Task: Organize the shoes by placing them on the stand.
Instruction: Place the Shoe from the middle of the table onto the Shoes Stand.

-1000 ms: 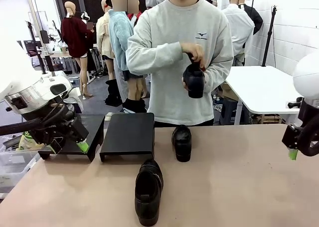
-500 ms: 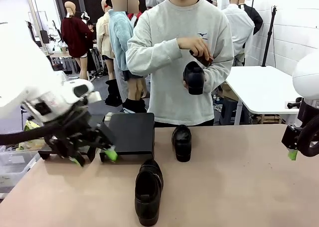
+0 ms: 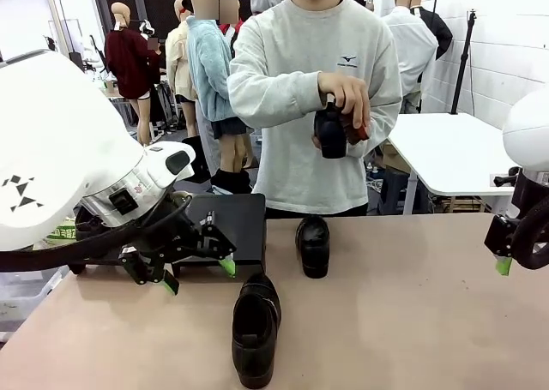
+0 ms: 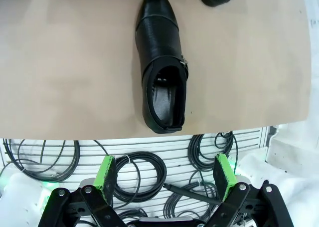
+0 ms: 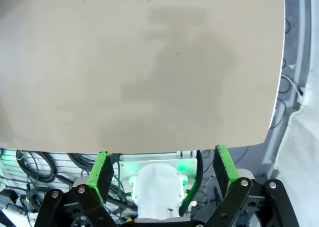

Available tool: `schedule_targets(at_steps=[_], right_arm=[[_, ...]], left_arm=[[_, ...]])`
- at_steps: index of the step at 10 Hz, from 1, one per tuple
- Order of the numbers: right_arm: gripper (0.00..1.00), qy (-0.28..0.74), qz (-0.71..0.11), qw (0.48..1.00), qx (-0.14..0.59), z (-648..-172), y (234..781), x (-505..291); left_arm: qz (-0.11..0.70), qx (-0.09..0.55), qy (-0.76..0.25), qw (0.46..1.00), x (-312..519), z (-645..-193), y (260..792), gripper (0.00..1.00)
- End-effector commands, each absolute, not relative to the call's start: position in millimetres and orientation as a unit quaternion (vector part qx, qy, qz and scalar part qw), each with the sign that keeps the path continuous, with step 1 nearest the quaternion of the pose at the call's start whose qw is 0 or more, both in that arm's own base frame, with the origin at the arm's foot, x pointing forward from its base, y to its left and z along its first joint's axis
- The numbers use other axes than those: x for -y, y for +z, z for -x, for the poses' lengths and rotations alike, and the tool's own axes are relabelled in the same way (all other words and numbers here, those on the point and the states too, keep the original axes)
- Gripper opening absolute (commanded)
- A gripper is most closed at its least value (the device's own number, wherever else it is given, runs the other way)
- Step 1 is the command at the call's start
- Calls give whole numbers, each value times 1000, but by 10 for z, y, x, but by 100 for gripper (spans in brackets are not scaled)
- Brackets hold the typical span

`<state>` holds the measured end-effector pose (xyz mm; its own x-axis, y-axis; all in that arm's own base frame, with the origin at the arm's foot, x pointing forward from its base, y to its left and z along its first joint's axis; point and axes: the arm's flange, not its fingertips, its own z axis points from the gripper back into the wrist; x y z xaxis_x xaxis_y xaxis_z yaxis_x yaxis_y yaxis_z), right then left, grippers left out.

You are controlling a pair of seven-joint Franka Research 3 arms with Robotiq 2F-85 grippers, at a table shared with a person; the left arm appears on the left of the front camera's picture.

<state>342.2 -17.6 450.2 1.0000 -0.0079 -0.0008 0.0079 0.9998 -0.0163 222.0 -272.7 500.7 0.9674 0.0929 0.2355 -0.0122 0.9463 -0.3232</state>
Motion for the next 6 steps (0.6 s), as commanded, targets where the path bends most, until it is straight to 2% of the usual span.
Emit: schedule_targets(at_steps=[1,2,3,6], right_arm=[[100,-7,10,1000,-4,-3424,4491,162],[100,-7,10,1000,-4,-3424,4491,162],[100,-7,10,1000,-4,-3424,4491,162],[100,-7,10,1000,-4,-3424,4491,162]], left_arm=[[161,130,39,978,2711,-2258,5005,100],[113,152,31,981,2747,-2202,5107,100],[75,141,37,986,2848,-2300,4966,100],[47,72,65,994,2992,-2546,4357,100]])
